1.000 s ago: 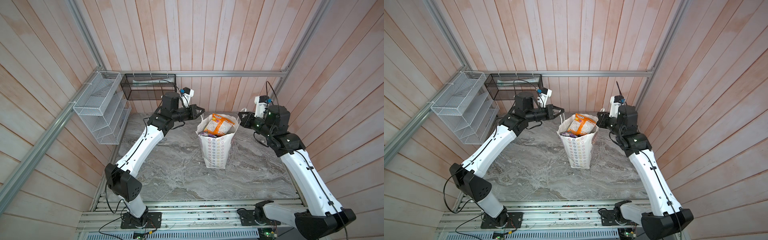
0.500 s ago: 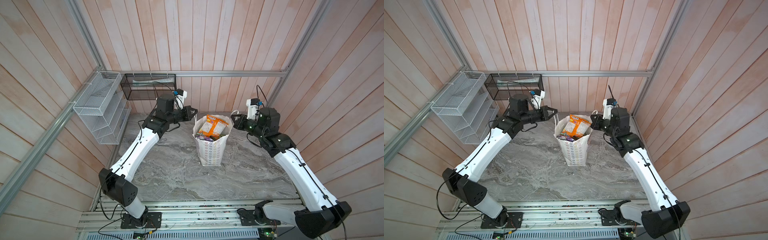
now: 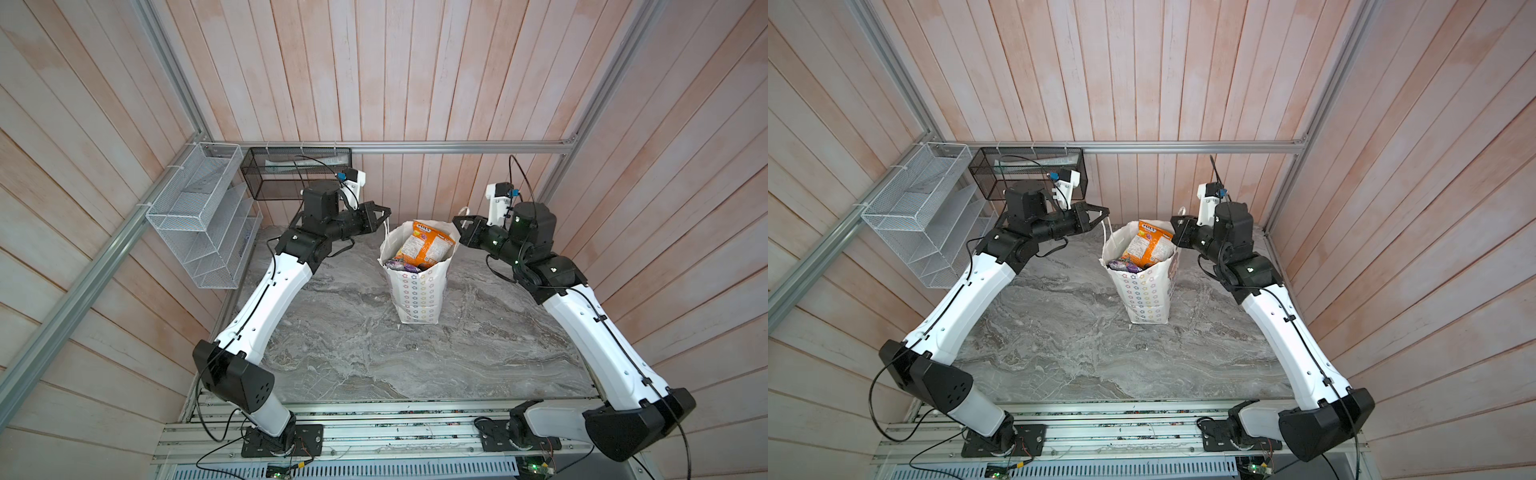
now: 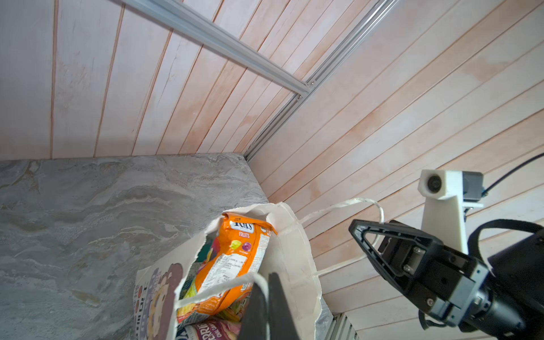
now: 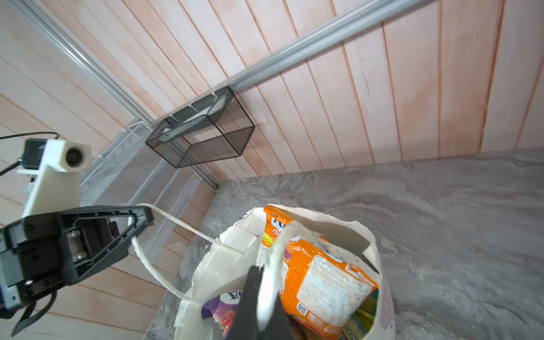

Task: Place the snacks into the paper bag
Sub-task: Place the paper bag at the center of the table.

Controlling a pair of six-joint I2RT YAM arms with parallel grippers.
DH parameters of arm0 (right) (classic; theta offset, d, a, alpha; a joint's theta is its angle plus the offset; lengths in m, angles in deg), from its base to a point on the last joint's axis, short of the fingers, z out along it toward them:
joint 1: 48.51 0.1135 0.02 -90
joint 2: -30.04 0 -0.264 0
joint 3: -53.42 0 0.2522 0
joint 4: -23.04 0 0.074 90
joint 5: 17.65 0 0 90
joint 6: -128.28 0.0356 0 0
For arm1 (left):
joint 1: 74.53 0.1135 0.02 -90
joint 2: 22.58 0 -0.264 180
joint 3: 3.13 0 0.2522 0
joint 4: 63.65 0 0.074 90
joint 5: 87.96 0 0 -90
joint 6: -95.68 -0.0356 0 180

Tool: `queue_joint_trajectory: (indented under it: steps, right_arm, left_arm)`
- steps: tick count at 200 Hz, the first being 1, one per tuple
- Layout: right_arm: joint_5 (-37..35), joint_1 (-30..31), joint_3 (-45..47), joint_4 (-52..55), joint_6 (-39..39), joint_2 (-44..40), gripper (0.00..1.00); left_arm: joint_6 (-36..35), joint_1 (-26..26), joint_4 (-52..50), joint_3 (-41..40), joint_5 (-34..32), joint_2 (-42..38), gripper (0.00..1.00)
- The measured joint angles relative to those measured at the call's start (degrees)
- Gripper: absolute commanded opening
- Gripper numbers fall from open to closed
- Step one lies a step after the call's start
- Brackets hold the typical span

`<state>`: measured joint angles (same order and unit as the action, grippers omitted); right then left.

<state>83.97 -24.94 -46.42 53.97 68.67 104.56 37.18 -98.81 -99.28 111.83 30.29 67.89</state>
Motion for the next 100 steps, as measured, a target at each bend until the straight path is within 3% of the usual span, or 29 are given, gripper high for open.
queue_joint_trajectory:
  steps: [32, 72, 100]
  right_arm:
    - [-1.11, 0.63, 5.77, -3.48, 0.07, -1.84, 0.00]
    - [-0.57, 0.76, 9.90, -3.08, 1.31, 3.98, 0.00]
    - [-1.07, 1.11, 9.03, -3.96, 1.42, 3.34, 0.00]
  left_arm:
    - [-0.04, 0.70, 4.70, -11.04, -1.88, -8.26, 0.00]
    - [3.48, 6.01, 5.07, -13.60, 1.57, -1.29, 0.00]
    - [3.41, 5.68, 5.20, -14.03, 1.11, -3.39, 0.00]
